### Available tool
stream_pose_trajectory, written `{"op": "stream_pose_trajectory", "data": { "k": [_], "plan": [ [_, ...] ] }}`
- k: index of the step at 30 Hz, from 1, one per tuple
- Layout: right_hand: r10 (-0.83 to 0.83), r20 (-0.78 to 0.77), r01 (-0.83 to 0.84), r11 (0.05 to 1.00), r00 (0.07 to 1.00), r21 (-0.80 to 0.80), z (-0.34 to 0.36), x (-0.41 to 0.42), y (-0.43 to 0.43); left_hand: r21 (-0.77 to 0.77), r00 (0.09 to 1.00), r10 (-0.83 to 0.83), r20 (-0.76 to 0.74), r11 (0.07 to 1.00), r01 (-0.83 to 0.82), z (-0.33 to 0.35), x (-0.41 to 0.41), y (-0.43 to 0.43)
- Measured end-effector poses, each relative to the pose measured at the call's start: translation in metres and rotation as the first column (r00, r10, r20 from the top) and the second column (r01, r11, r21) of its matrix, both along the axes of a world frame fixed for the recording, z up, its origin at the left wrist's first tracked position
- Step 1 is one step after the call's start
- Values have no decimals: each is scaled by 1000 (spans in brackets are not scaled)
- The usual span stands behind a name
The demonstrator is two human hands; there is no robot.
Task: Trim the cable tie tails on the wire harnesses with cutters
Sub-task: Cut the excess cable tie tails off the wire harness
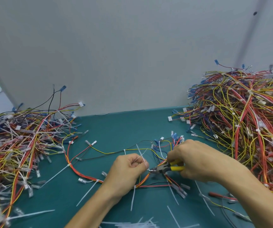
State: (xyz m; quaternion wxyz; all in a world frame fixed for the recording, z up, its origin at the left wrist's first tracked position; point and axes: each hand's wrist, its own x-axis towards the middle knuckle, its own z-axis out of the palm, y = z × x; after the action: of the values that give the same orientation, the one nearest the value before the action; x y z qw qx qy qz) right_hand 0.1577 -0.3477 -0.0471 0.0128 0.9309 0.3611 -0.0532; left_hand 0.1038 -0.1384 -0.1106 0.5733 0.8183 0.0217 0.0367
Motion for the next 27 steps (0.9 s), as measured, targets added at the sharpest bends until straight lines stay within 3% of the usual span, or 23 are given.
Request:
{"op": "stream_pose_trajectory", "data": {
  "k": [13, 23, 27],
  "plan": [
    [83, 43, -83, 997, 996, 3, -4, 3, 1, -21, 1000, 2, -9, 1000, -2, 0, 0, -1],
    [44, 56, -43, 999, 997, -11, -2, -5, 4, -67, 1000, 0, 0, 998, 0, 3, -1, -2],
    [15, 33, -16, 999, 999, 28, -5, -3, 3, -183, 998, 47, -51, 982, -55, 6, 0, -2]
  ]
}}
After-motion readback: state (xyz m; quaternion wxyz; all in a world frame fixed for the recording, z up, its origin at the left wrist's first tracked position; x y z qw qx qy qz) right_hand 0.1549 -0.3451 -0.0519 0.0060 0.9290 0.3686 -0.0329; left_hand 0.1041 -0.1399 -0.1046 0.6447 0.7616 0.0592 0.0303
